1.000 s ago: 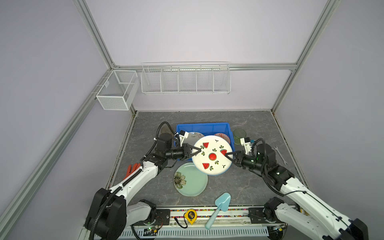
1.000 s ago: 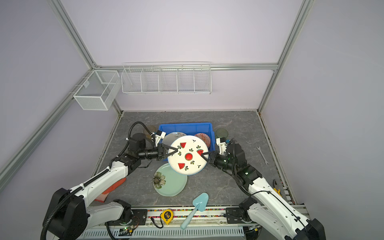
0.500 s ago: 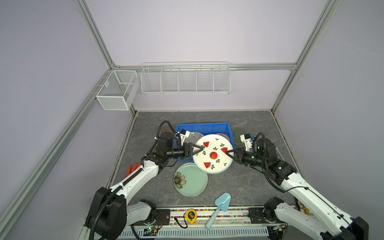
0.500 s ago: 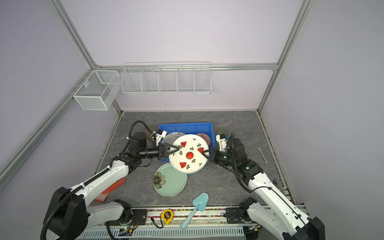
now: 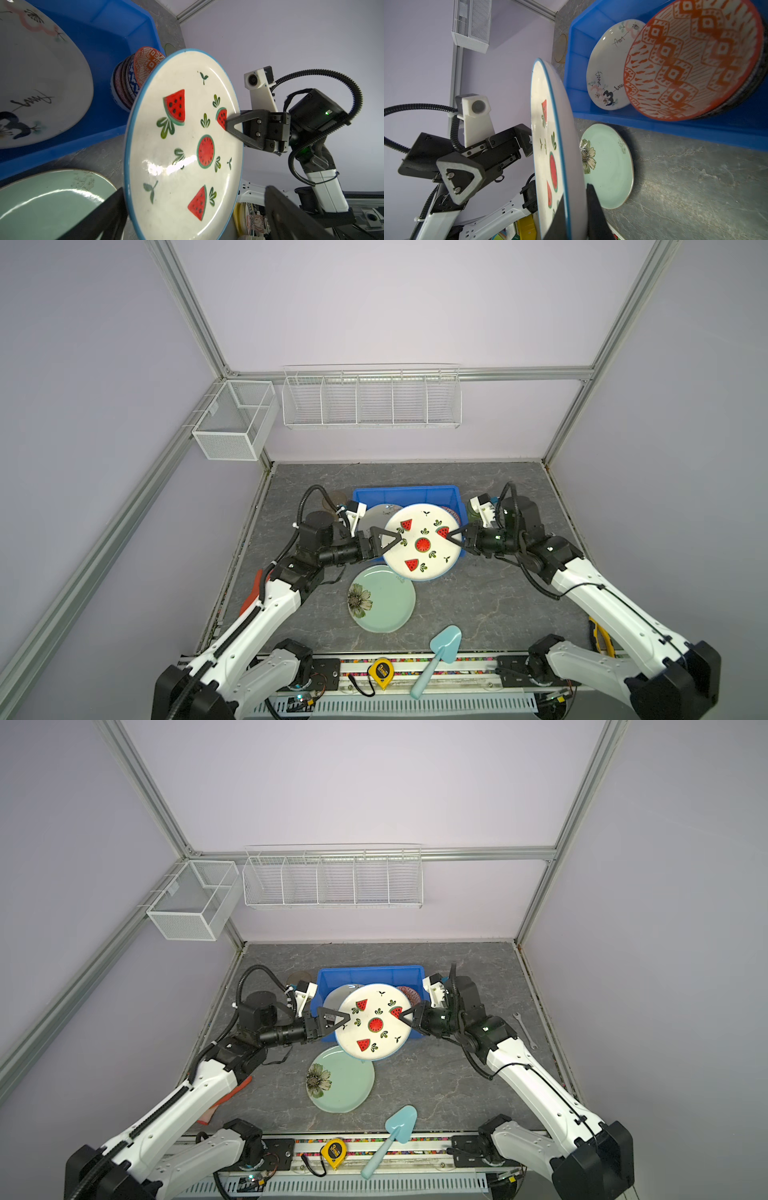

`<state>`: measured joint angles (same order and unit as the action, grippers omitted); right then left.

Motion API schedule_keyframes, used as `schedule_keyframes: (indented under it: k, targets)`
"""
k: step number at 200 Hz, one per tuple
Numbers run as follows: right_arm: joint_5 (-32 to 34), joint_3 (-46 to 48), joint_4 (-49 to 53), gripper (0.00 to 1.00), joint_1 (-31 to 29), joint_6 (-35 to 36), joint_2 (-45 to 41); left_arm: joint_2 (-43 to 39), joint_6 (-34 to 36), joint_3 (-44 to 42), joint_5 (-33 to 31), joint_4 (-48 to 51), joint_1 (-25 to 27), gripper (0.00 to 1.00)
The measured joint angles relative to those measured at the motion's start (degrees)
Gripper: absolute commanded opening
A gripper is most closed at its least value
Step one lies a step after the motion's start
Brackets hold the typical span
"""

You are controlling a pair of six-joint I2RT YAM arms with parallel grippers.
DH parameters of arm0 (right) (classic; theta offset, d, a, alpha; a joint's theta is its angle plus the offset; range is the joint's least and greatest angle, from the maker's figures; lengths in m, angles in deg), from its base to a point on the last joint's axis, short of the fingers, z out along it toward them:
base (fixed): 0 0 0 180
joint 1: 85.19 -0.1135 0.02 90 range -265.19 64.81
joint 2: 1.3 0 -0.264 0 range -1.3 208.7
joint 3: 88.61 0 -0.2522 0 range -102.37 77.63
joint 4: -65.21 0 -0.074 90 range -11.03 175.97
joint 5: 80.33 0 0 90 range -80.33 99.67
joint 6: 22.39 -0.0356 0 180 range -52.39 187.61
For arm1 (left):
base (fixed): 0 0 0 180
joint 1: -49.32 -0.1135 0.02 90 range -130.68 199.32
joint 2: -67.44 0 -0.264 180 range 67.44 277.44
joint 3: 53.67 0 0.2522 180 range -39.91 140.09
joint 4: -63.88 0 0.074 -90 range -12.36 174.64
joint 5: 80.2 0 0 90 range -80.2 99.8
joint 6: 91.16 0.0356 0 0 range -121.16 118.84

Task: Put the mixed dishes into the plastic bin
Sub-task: 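Carry the plate into the bin with the right gripper while the left releases and withdraws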

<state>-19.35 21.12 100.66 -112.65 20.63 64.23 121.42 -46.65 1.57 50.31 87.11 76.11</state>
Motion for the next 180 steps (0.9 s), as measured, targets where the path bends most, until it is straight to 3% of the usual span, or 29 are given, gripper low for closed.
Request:
schedule_keyframes:
  k: [84,180]
  targets:
    - [-4.9,-17.3,7.7,0.06,0.9,9.9,15.5,-21.2,-0.3,-3.8,-13.6,18.2,0.0,1.0]
    - [-8.9,-38.1,15.3,0.07,1.6,18.5,38.1,-34.9,-1.4,-3.6,-19.6,35.9,0.0,1.0]
